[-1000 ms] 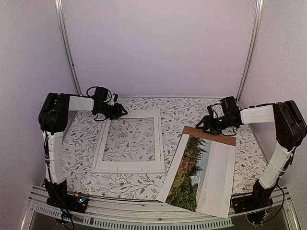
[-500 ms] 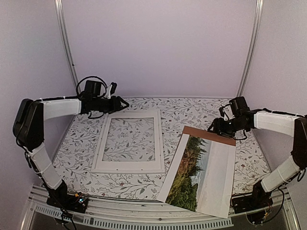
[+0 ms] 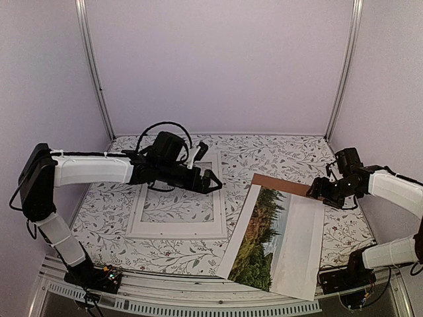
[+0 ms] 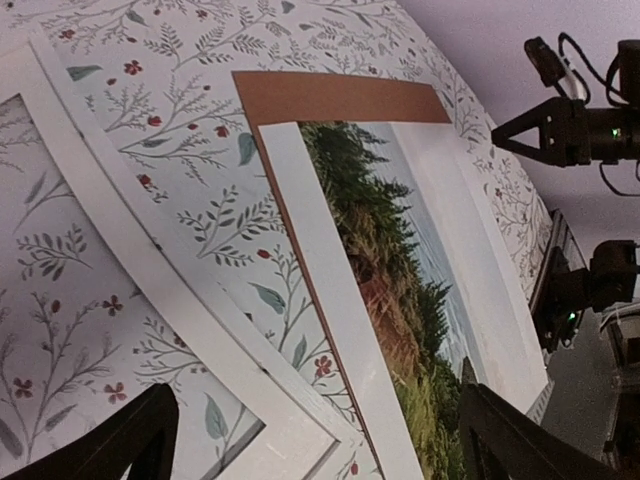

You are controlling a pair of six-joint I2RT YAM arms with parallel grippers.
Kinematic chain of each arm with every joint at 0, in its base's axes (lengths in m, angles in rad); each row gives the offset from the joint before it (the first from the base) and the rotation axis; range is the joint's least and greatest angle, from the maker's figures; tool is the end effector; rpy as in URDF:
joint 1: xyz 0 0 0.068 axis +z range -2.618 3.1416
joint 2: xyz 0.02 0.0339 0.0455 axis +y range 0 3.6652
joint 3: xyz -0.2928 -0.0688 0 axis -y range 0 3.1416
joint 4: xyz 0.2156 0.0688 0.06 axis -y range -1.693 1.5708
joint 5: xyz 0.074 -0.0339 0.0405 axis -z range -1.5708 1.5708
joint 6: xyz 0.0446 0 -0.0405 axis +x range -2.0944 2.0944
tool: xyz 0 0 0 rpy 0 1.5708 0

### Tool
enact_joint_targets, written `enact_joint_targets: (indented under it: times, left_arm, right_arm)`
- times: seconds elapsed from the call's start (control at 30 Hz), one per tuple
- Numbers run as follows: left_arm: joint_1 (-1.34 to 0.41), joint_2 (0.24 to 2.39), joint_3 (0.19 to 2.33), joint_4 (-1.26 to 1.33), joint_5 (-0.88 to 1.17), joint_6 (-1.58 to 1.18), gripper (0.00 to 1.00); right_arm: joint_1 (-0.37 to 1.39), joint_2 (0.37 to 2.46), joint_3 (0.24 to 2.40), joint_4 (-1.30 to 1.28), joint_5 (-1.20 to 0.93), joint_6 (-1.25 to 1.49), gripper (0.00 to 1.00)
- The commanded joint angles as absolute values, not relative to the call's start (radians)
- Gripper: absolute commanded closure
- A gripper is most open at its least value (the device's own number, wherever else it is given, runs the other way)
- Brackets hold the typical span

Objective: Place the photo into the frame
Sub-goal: Move the backboard to the center of the board.

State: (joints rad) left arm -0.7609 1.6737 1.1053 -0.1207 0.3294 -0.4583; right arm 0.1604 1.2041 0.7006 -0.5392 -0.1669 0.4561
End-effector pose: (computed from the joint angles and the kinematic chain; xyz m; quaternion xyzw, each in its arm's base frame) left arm 0.2463 -0.2544 0.2654 0.2036 0.8714 -0.3626 0.2602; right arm 0.1886 0.0380 0.2335 0.1202 0.9547 0.1556 0.2234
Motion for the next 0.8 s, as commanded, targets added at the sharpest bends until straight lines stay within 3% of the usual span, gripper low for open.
enact_joint_targets:
  times: [0.0,0.33,0.77]
  left_arm:
    - [-0.910,1.733,1.142,-0.130,0.226,-0.462,0.00]
    - [-1.065,1.906,1.291,-0.165,0.213,-0.456,0.01]
    - [-1.106,2.121,1.493,-0.259,0.245,-0.453,0.06]
  right_arm:
    - [0.159,1.159,0.651,-0.501,-0.206,0.517,0.17]
    - [0.160,1.277,0.556,-0.338,-0.320,0.553,0.16]
    - [0.134,1.566,0.686,-0.235,-0.269,0.512,0.17]
